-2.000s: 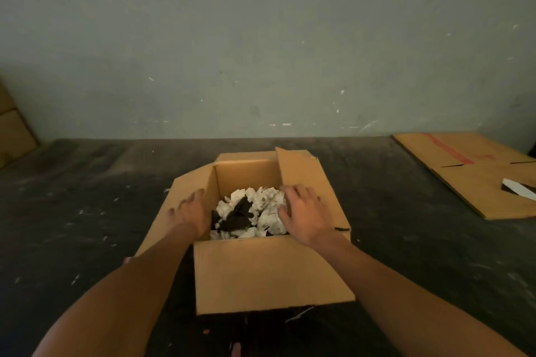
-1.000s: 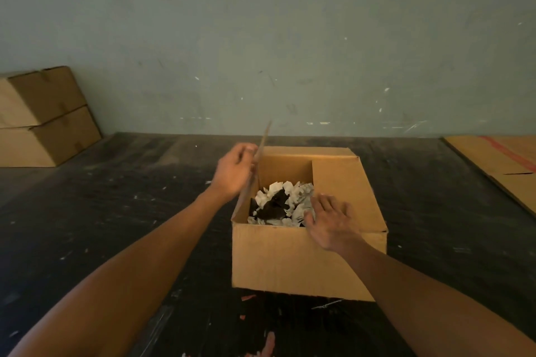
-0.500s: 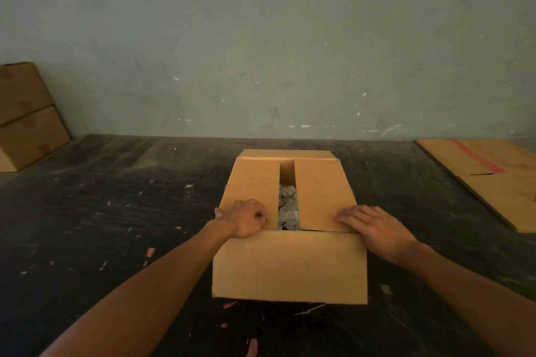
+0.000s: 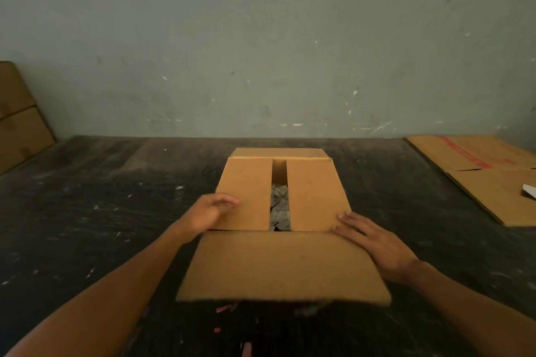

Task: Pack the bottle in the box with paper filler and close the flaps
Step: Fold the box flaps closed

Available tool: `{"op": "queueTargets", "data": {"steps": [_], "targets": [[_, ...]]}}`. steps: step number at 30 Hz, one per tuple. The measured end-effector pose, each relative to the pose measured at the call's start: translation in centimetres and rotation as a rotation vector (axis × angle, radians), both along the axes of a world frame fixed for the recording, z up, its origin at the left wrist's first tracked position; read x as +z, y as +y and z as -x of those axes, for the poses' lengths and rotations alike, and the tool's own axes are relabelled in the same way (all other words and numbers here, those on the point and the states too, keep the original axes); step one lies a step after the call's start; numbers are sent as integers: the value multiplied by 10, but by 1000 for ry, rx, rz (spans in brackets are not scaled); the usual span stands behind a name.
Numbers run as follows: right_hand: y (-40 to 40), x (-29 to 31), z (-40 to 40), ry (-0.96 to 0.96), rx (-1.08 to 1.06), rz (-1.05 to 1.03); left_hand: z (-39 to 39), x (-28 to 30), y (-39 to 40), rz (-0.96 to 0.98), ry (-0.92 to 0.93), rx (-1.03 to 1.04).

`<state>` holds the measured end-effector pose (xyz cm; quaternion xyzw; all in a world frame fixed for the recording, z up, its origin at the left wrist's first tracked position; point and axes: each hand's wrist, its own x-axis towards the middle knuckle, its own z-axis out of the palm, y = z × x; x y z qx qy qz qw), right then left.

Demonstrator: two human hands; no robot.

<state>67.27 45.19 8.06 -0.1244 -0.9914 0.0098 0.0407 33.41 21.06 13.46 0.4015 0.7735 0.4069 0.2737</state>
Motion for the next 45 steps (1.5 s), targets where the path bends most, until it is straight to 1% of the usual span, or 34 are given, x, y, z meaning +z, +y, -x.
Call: {"op": "queueTargets", "data": {"steps": [2, 4, 5, 7, 9, 10, 12, 15, 16, 18, 21, 23, 25, 27, 32, 37, 39, 42, 45], "targets": [[-3, -1, 4, 186, -54, 166, 5, 3, -9, -95, -199, 65], [-8, -2, 11, 367, -196, 354, 11, 3, -15, -142, -451, 133], [-11, 1, 15, 437, -276, 459, 14, 3, -17, -178, -532, 172], [-16, 8, 27, 538, -395, 664, 17, 2, -19, -257, -592, 210], [-14, 18, 41, 602, -470, 761, 14, 3, -15, -296, -603, 241], [-11, 22, 47, 623, -497, 772, 11, 4, -10, -300, -569, 269], [-4, 25, 62, 637, -534, 806, 6, 6, 3, -273, -417, 318], [10, 26, 79, 620, -626, 800, 5, 3, 26, -45, -90, 292], [17, 26, 84, 575, -657, 782, 6, 1, 32, 16, -12, 260], [30, 32, 94, 448, -688, 759, 14, -10, 45, 135, 83, 202], [50, 41, 111, 276, -689, 648, 10, -24, 57, 293, 237, 265], [64, 43, 126, 244, -684, 562, 2, -30, 59, 368, 369, 310], [79, 41, 143, 257, -701, 562, -3, -32, 58, 395, 426, 330], [97, 38, 159, 293, -734, 615, -3, -32, 58, 404, 451, 339], [137, 32, 196, 337, -817, 837, -1, -38, 61, 426, 507, 361], [159, 35, 223, 396, -860, 1008, 1, -40, 63, 438, 509, 385], [163, 38, 230, 478, -862, 1062, 3, -40, 63, 437, 515, 401], [166, 42, 234, 646, -869, 1168, 2, -40, 64, 443, 516, 412], [164, 53, 235, 834, -839, 1219, -1, -39, 65, 439, 512, 410]]}}
